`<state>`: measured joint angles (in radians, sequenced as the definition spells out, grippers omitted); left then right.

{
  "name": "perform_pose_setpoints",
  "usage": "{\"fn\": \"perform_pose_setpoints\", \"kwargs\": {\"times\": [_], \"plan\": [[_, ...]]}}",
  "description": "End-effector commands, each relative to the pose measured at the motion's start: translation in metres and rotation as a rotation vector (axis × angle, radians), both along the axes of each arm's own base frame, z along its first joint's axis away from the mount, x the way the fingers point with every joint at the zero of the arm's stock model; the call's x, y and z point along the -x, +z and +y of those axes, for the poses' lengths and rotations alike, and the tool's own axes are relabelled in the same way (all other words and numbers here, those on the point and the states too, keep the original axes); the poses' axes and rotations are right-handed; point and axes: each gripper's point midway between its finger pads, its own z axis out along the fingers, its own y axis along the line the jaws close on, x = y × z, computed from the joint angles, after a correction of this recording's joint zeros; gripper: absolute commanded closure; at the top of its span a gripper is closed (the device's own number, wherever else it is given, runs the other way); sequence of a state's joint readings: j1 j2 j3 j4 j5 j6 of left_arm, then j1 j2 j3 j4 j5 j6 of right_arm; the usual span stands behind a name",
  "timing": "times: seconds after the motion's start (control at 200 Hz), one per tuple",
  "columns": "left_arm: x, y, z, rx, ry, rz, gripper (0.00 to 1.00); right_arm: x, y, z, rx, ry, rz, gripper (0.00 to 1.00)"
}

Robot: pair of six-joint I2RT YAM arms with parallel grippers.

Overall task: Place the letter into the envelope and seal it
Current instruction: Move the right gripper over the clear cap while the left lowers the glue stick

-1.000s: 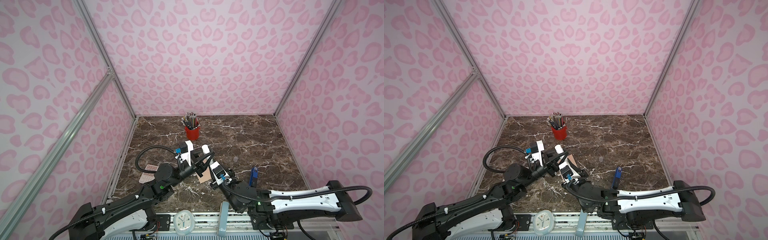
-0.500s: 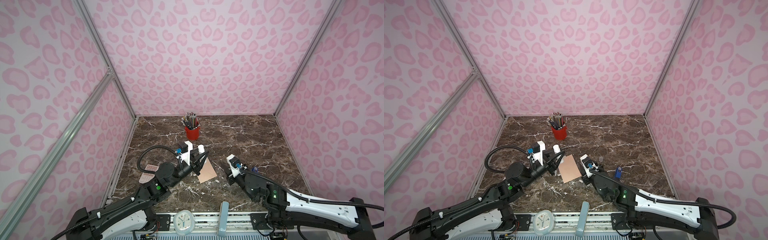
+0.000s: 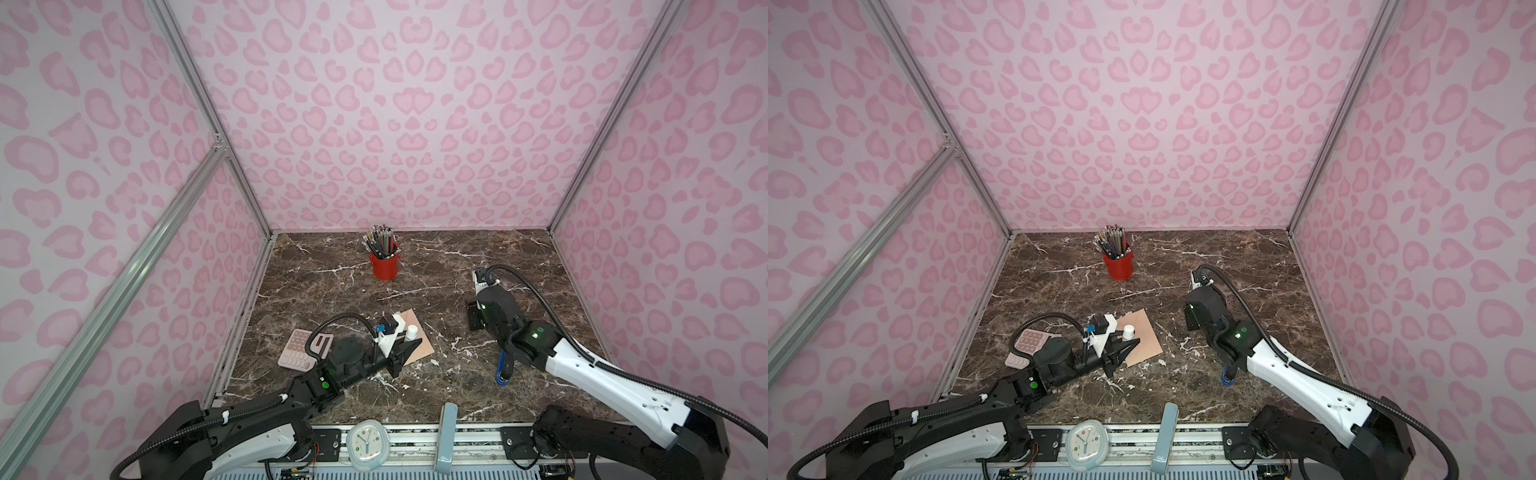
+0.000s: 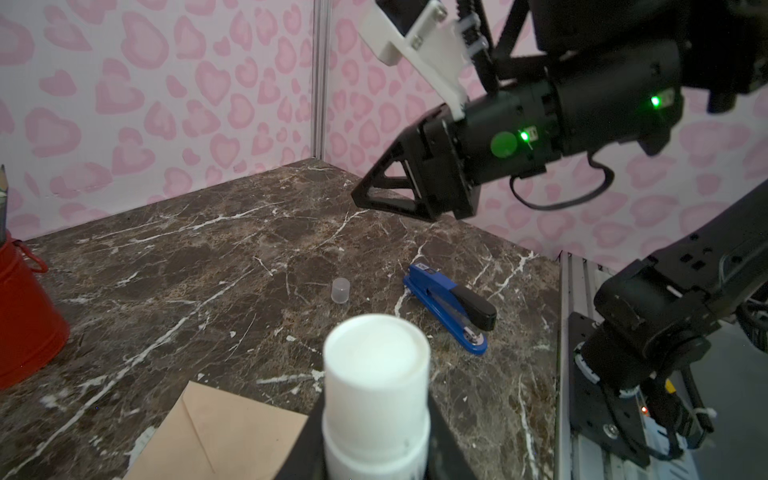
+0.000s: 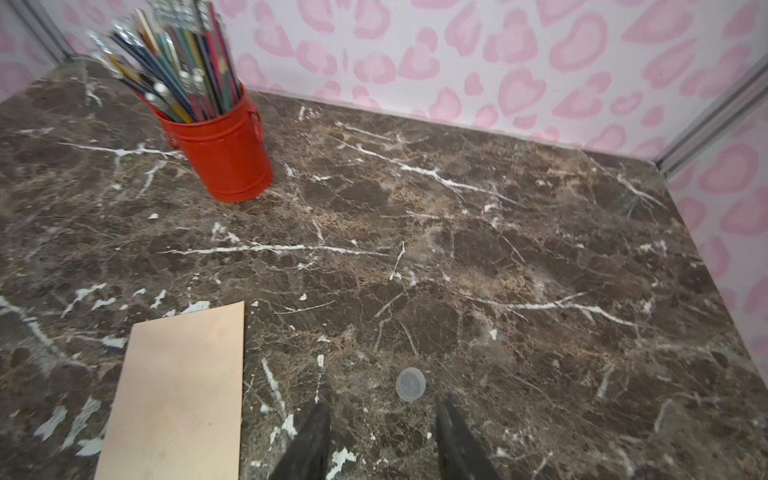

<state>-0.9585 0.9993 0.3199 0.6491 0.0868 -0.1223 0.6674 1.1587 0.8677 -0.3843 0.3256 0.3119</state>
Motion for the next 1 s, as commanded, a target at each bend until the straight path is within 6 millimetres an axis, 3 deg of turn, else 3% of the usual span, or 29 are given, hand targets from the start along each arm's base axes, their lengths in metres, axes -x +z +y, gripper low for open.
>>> {"fn": "perform_pose_setpoints", "kwargs": {"times": [0.0,0.395,0.995], "plan": [[-0.007,0.019,0.002,0.039,0.036,-0.144,0.96,0.006,-0.034,-0.01,-0.018,-0.069,0.203,0.56],[-0.018,-0.013,-0.006,-0.065,0.052,-0.192,0.96,-0.017,-0.074,-0.024,-0.137,-0.226,0.426,0.58],[-0.025,-0.033,-0.024,-0.1,0.02,-0.194,0.96,-0.026,-0.109,-0.036,-0.157,-0.309,0.583,0.56]]}}
